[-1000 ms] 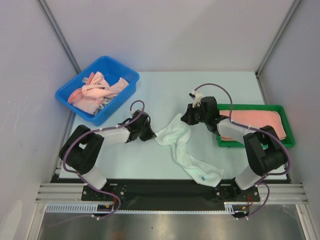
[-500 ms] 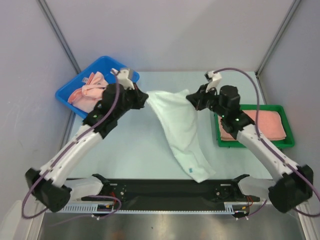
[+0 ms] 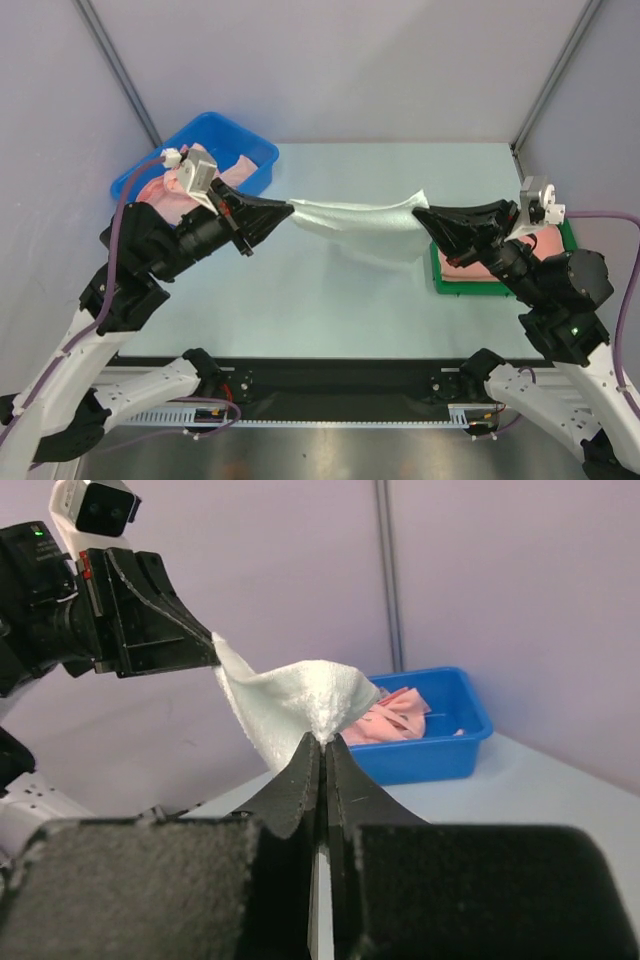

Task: Fold and stack the towels
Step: Flatten out the crumpled towel

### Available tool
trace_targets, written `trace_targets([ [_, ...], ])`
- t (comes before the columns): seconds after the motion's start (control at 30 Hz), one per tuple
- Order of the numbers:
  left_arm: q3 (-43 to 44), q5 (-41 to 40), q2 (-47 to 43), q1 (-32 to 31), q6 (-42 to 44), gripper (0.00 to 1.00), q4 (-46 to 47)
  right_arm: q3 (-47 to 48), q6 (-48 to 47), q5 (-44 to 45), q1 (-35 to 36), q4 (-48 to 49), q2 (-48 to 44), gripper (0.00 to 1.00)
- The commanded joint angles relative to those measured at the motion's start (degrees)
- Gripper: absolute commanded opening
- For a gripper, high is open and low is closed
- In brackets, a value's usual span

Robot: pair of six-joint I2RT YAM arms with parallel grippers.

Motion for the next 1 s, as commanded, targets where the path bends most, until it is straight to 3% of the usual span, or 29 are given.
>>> trace_targets([
  [0.0,1.19,-1.48,-0.73,-3.43,0.57,0.0,-3.24,-1.81,3.92,-2.3,0.62,-1.55,-1.1,0.0],
  [0.23,7.6,-9.37,1.36,-6.17,-0.14,0.0,-11.05,-1.29,7.88,-2.75,0.71,-1.64,-2.25,0.0],
  [0.37,11.82,-21.24,7.07,-5.99,2.84,0.0,-19.22,-1.9,5.78,5.48,0.62,-2.08,0.55,0.0],
  [0.43,13.85,-23.46,10.14,-4.51,3.46,0.0,-21.09,-1.46,2.19,7.88,0.62,-1.82,3.44,0.0],
  [0.5,13.07,-21.28,11.83,-1.18,3.64,0.0,-18.55,0.03,-0.28,11.83,0.45,-1.29,9.76,0.0],
  [0.53,12.19,-19.09,13.66,3.45,3.64,0.0,-17.23,0.47,-2.2,12.54,0.19,-0.94,11.96,0.0],
  [0.6,9.65,-14.07,17.43,10.05,4.34,0.01,-13.19,0.56,-3.19,11.06,-2.08,3.16,19.87,0.0],
  [0.77,7.35,-8.9,27.81,17.99,9.17,0.0,-1.0,0.29,-1.87,3.24,-9.73,17.04,36.22,0.0],
  [0.87,9.71,-4.66,36.94,22.3,10.75,0.0,5.43,3.62,-2.22,-1.58,-14.22,23.99,48.51,0.0],
  [0.97,16.99,-0.54,47.84,25.2,11.46,0.0,6.07,9.6,-2.4,-8.18,-17.82,27.79,60.38,0.0],
])
